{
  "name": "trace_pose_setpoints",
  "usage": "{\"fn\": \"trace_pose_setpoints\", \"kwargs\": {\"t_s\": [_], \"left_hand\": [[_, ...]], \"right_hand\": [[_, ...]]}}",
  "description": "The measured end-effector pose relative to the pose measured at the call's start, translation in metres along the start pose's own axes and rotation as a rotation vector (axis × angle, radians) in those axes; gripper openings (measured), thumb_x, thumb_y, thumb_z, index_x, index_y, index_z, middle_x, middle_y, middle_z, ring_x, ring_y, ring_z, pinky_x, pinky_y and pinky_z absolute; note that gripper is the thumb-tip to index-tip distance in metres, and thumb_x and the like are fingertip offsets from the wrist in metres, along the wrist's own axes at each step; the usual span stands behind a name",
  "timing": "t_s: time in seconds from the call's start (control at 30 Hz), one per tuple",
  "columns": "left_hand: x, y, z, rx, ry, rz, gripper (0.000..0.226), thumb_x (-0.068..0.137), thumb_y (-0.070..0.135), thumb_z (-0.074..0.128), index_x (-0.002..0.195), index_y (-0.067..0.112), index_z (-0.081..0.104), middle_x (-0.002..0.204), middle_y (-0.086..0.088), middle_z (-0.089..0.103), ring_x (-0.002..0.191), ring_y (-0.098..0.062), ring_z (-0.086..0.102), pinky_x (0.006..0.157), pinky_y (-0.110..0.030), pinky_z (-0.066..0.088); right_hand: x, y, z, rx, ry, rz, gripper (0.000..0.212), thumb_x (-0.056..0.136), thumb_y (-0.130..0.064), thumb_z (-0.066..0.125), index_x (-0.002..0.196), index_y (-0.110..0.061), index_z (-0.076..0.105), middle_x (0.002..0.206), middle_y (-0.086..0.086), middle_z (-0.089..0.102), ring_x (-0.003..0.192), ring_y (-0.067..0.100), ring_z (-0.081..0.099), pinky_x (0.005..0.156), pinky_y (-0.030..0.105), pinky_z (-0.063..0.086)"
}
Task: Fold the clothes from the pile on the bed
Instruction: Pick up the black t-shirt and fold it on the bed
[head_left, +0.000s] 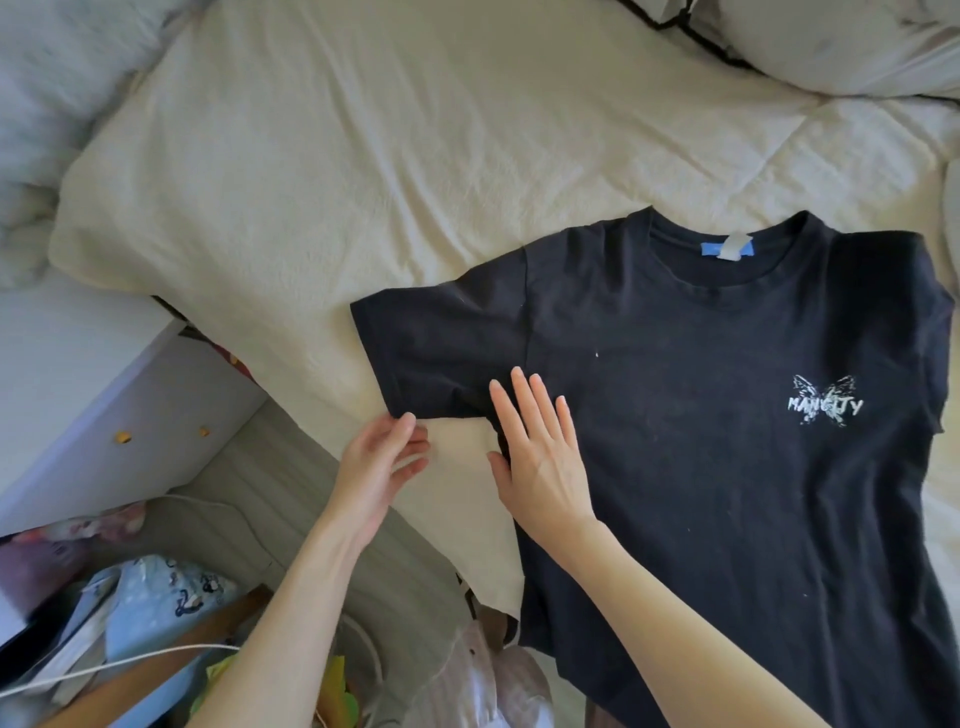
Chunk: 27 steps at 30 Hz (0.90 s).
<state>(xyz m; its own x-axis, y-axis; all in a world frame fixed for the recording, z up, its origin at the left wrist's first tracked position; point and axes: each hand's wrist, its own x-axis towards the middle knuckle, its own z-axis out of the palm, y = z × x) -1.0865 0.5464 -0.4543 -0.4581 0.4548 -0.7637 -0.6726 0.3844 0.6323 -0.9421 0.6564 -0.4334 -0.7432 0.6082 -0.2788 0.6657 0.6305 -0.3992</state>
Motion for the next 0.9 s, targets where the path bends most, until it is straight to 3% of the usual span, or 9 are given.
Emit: {"fn": "trace_pose_setpoints", "kwargs": {"t_s": [0.13, 0.23, 0.3, 0.4, 0.53, 0.73, 0.9], "left_hand": [[0.000, -0.005, 0.017, -0.143, 0.079, -0.040, 0.015, 0.088, 0.025, 0.063, 0.094, 0.011, 0.062, 0.085, -0.002, 0.067, 0.086, -0.018, 0.066, 0.071, -0.025, 0.052], [0.001, 0.001, 0.023, -0.256, 0.168, 0.012, 0.017, 0.093, 0.015, 0.055, 0.107, 0.005, 0.060, 0.098, -0.007, 0.069, 0.096, -0.019, 0.067, 0.074, -0.025, 0.054], [0.000, 0.003, 0.024, -0.364, 0.117, 0.027, 0.020, 0.094, 0.009, 0.051, 0.112, 0.001, 0.055, 0.107, -0.010, 0.067, 0.100, -0.019, 0.066, 0.080, -0.029, 0.054], [-0.001, 0.009, 0.027, -0.374, -0.001, 0.018, 0.018, 0.091, 0.004, 0.055, 0.108, 0.006, 0.058, 0.098, -0.006, 0.068, 0.084, -0.014, 0.066, 0.073, -0.024, 0.054], [0.000, 0.013, 0.033, -0.413, 0.048, -0.036, 0.014, 0.088, -0.001, 0.058, 0.099, 0.007, 0.061, 0.080, -0.003, 0.061, 0.064, -0.008, 0.055, 0.056, -0.016, 0.048], [-0.017, 0.010, 0.016, -0.143, 0.071, 0.023, 0.008, 0.088, 0.006, 0.062, 0.081, 0.008, 0.058, 0.066, 0.002, 0.048, 0.057, -0.010, 0.041, 0.057, -0.020, 0.041], [-0.016, 0.020, 0.003, 0.272, 0.192, 0.071, 0.036, 0.089, 0.026, 0.063, 0.064, 0.010, 0.043, 0.051, 0.005, 0.038, 0.053, -0.013, 0.034, 0.057, -0.026, 0.034]], "right_hand": [[-0.013, 0.001, -0.001, 0.031, -0.012, 0.023, 0.065, 0.089, -0.015, 0.062, 0.146, -0.010, 0.032, 0.154, 0.012, 0.025, 0.144, 0.031, 0.017, 0.115, 0.043, 0.008], [-0.013, 0.002, -0.003, 0.043, -0.046, 0.022, 0.060, 0.095, -0.019, 0.051, 0.149, -0.012, 0.025, 0.157, 0.007, 0.017, 0.146, 0.026, 0.007, 0.116, 0.036, 0.001], [-0.009, 0.003, -0.004, 0.051, -0.063, 0.027, 0.056, 0.099, -0.022, 0.041, 0.150, -0.014, 0.019, 0.159, 0.003, 0.011, 0.147, 0.021, -0.001, 0.116, 0.032, -0.005], [-0.008, 0.001, -0.005, 0.066, -0.062, 0.040, 0.053, 0.100, -0.021, 0.038, 0.150, -0.015, 0.021, 0.159, 0.003, 0.011, 0.147, 0.021, -0.001, 0.117, 0.033, -0.005], [-0.012, 0.001, -0.005, 0.007, -0.090, 0.047, 0.054, 0.100, -0.023, 0.038, 0.151, -0.017, 0.019, 0.160, 0.003, 0.007, 0.147, 0.023, -0.004, 0.117, 0.039, -0.005], [-0.011, 0.004, -0.007, -0.048, -0.141, 0.082, 0.059, 0.100, -0.029, 0.036, 0.152, -0.023, 0.009, 0.160, 0.002, 0.000, 0.147, 0.025, -0.009, 0.116, 0.048, -0.005], [-0.010, 0.003, -0.006, -0.060, -0.105, 0.085, 0.061, 0.100, -0.030, 0.037, 0.152, -0.023, 0.005, 0.160, 0.002, 0.001, 0.147, 0.025, -0.008, 0.115, 0.049, -0.008]]}}
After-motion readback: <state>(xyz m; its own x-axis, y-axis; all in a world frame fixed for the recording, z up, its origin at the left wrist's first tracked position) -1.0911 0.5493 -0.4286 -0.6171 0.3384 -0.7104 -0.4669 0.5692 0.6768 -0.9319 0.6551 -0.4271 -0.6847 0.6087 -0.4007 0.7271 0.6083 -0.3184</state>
